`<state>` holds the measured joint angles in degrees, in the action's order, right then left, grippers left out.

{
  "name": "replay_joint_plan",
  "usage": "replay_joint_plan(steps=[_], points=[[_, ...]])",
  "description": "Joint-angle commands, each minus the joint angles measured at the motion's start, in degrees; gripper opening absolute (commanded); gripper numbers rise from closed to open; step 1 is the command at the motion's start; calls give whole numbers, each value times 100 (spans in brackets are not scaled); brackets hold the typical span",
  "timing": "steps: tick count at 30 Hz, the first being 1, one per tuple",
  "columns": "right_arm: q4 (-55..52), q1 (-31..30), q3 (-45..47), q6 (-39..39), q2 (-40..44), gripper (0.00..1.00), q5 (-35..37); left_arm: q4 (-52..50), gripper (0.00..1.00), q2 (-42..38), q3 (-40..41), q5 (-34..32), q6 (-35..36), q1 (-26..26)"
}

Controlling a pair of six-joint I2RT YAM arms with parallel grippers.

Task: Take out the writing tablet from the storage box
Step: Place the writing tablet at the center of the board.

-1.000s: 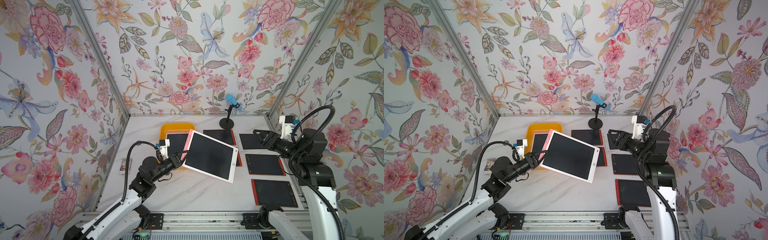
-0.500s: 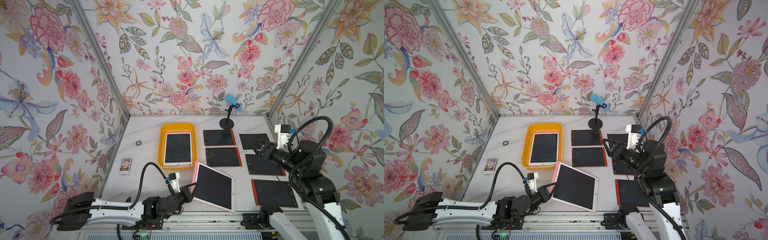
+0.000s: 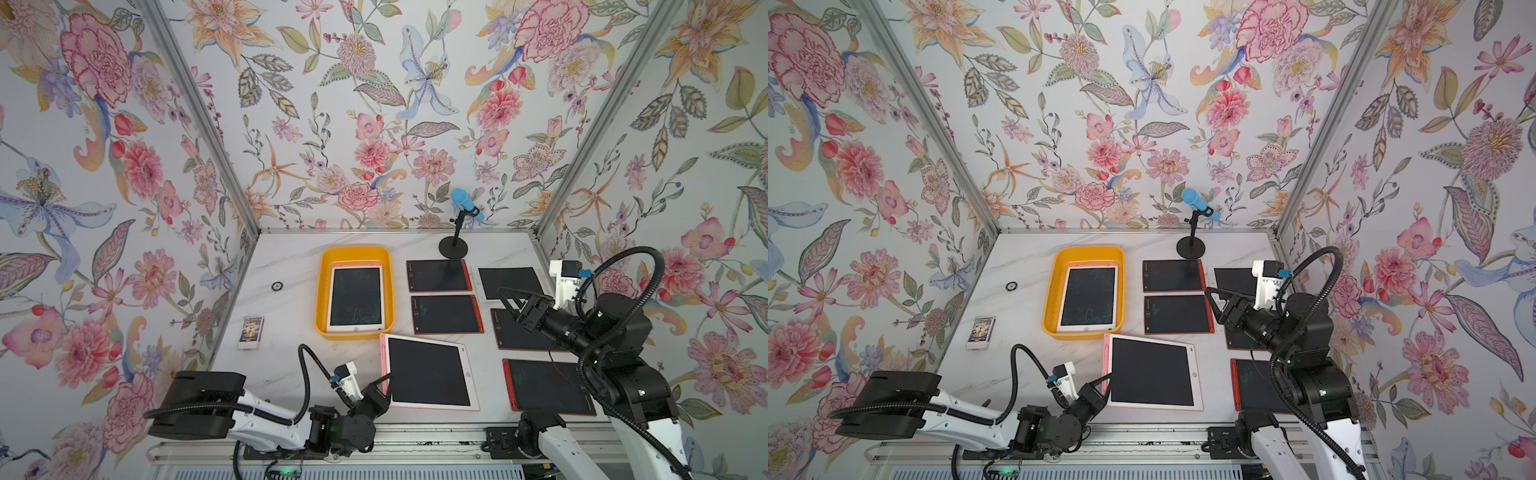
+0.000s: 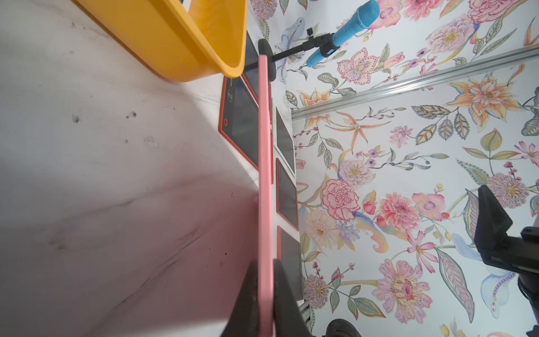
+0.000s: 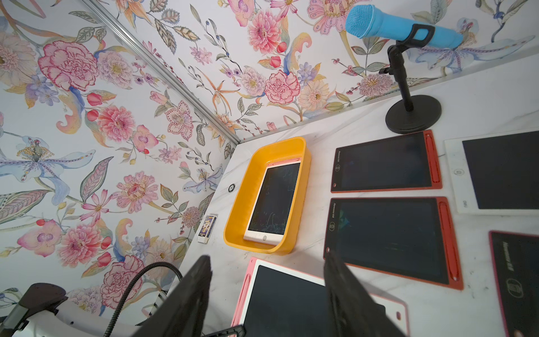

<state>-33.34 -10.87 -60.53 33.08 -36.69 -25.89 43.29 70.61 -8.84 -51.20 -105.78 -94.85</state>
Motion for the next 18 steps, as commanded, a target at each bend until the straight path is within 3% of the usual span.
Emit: replay_joint_plan(steps=[1, 10, 18], points=[[-2, -21, 77, 72, 102, 61, 40, 493, 0, 339, 65, -199, -669, -62], [3, -29, 190, 76, 173, 61, 66, 1105, 0, 1621, -83, 432, -1209, 10], [-2, -29, 222, 77, 210, 62, 62, 3675, 0, 3895, -91, 993, -1622, 96]])
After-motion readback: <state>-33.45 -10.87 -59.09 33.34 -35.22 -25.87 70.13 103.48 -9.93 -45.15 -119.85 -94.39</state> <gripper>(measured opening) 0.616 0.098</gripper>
